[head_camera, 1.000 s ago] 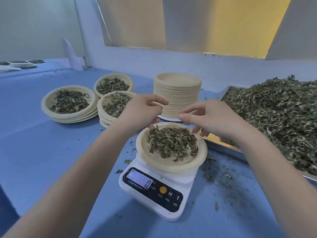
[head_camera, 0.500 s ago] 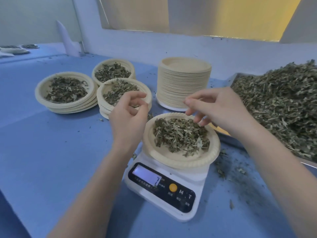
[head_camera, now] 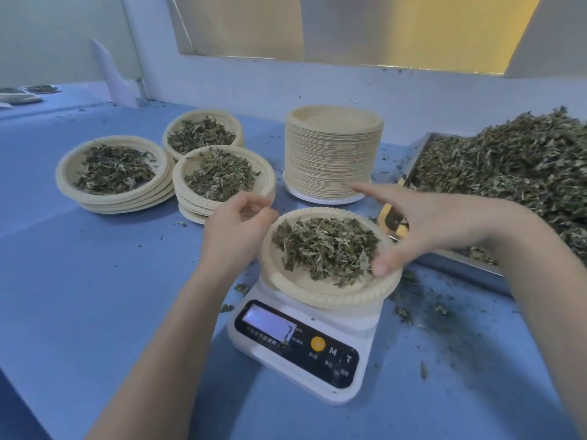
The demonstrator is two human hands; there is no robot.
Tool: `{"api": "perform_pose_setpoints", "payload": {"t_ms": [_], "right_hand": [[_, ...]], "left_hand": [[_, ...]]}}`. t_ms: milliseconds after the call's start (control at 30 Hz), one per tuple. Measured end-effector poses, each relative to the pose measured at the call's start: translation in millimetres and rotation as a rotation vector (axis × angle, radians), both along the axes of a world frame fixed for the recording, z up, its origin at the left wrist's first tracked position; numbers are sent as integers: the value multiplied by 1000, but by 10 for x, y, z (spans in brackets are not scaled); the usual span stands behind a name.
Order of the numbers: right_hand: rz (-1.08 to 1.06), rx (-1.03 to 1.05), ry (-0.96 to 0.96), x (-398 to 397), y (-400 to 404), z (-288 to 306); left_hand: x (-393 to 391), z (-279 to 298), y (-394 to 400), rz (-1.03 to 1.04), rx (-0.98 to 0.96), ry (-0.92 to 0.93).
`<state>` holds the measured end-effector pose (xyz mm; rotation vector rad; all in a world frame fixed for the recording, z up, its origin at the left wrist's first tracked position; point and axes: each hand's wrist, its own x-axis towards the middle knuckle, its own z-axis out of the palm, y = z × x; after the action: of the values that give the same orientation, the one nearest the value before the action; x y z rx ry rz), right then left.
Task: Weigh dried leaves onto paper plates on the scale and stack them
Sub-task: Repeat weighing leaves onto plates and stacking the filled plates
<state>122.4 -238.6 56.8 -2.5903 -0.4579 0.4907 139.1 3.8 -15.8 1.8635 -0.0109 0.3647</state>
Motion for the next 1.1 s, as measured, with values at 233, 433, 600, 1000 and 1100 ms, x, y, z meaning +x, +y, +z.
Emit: {"api": "perform_pose_setpoints", "payload": {"t_ms": [233,433,600,1000,1100], "right_hand": [[127,-67,87,55,62,-155],[41,84,-192,119,103,-285],[-44,415,-286,216,255,-294],[-281,671,-428,1190,1235,-334],[-256,514,-471,1259,1322,-425]], "left_hand": [[23,-98,-100,6,1,79],[-17,-1,-126,57,-127,61],[62,279,14,141,-284,-52],[838,529,548,414,-22,92],[875,359,619,480,176,123]]}}
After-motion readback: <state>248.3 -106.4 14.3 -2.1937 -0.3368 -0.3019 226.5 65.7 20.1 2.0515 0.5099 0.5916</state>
